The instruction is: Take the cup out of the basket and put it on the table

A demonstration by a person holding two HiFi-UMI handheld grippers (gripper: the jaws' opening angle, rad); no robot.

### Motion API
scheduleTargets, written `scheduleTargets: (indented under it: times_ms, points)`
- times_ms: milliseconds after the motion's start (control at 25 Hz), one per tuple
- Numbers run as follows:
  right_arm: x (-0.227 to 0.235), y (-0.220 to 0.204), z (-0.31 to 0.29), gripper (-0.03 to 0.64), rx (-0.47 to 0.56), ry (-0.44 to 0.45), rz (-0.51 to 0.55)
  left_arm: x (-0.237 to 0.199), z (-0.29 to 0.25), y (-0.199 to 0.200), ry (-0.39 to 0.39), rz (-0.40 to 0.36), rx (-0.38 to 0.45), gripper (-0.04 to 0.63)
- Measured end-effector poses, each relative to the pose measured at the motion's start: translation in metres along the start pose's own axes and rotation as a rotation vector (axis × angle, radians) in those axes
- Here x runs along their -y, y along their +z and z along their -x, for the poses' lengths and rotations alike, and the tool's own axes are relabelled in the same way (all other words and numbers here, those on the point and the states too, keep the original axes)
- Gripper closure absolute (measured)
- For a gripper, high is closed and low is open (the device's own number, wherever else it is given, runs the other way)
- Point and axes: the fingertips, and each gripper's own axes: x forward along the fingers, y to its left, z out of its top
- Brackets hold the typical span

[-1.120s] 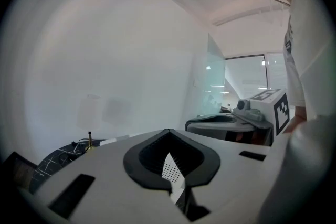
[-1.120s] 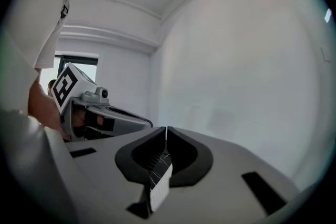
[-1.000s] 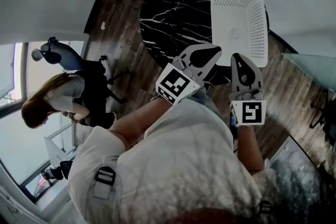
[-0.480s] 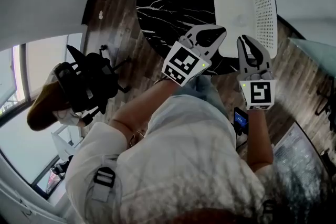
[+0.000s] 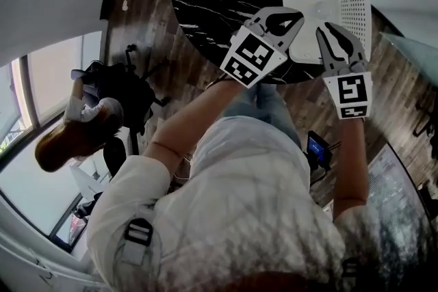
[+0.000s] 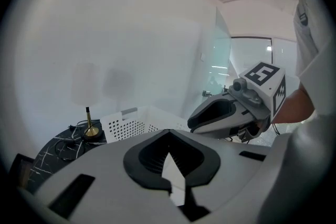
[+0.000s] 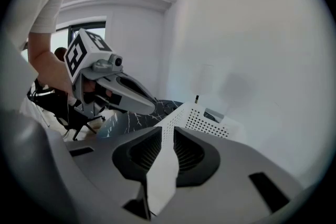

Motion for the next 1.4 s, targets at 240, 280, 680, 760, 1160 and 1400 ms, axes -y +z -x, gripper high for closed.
scheduleTargets:
  times_ms: [240, 280, 680, 760, 1160, 1400]
  points:
    - [0.011, -0.024, -0.025, 0.561, -0.121, 0.025, 0.082, -0.008, -0.014, -0.001, 0.005, -0.019, -0.022, 0.589]
    - [0.014, -0.028, -0.028, 0.561, -0.139, 0.026, 0.095, -0.008, -0.016, 0.0, 0.002, -0.02, -0.023, 0.589]
    - [0.028, -0.074, -0.067, 0.561, -0.296, 0.094, 0.164, -0.013, -0.033, -0.001, -0.006, -0.058, -0.037, 0.589]
    - [0.026, -0.083, -0.071, 0.561, -0.332, 0.113, 0.172, -0.012, -0.034, -0.002, -0.007, -0.062, -0.045, 0.589]
    - [0.021, -0.121, -0.099, 0.561, -0.481, 0.18, 0.185, -0.025, -0.047, -0.008, -0.007, -0.08, -0.068, 0.589]
    - [0.021, -0.134, -0.104, 0.561, -0.54, 0.191, 0.187, -0.025, -0.052, -0.01, -0.01, -0.085, -0.081, 0.589]
